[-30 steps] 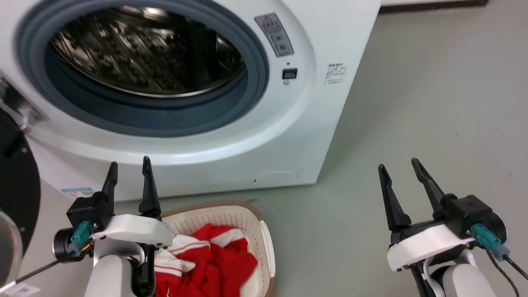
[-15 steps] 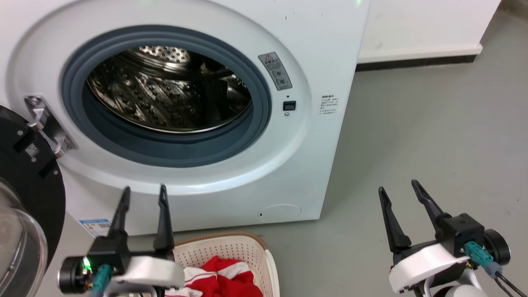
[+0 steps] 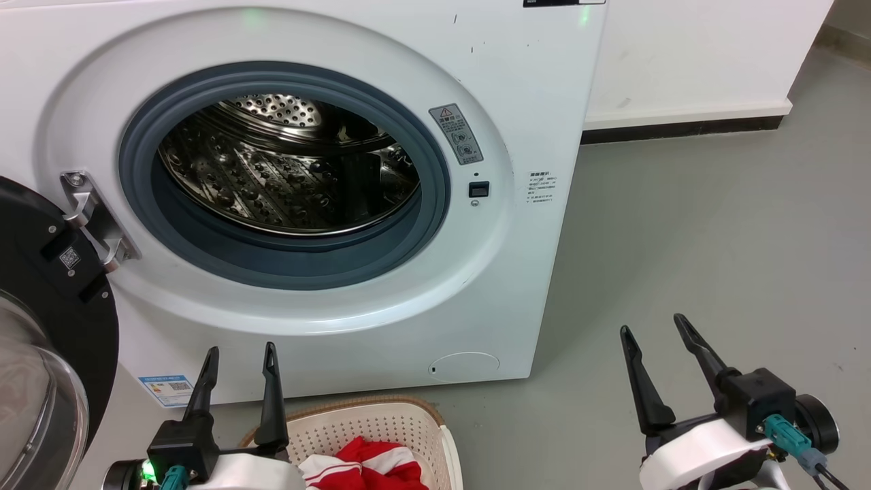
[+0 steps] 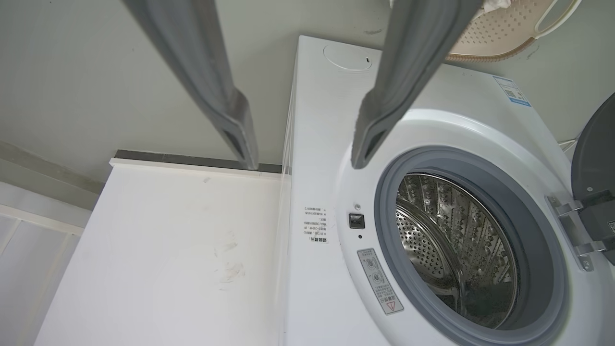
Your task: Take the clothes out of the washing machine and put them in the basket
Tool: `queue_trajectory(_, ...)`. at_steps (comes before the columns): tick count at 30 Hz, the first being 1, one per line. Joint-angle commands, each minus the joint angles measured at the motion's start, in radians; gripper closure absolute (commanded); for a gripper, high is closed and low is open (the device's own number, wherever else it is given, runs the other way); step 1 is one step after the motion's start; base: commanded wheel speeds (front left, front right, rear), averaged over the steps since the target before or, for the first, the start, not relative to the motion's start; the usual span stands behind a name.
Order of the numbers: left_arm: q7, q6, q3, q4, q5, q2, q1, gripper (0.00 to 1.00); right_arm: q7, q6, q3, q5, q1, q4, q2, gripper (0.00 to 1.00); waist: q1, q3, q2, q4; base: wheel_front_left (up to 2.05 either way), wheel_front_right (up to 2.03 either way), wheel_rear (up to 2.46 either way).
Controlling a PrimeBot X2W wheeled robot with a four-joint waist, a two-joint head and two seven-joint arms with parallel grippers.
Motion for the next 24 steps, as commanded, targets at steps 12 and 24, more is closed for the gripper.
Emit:
queue_trajectory(12, -0.002, 0.004, -0.003, 0.014, -0.004, 0.011, -0.001, 0.0, -0.002, -0.001, 0.003, 0.019, 0.01, 0.002, 0.001, 0.0, 0.0001, 0.004, 0.0, -0.003, 0.0, 0.0, 0.0)
queue_trajectory(24, 0.056, -0.015, 0.022, 0.055, -0.184, 0.005, -0.028, 1.0, 0.012, 0.0, -0.004, 0.22, -0.001, 0.033, -0.013, 1.0, 0.0002, 0.005, 0.0, 0.004, 0.0, 0.0, 0.0)
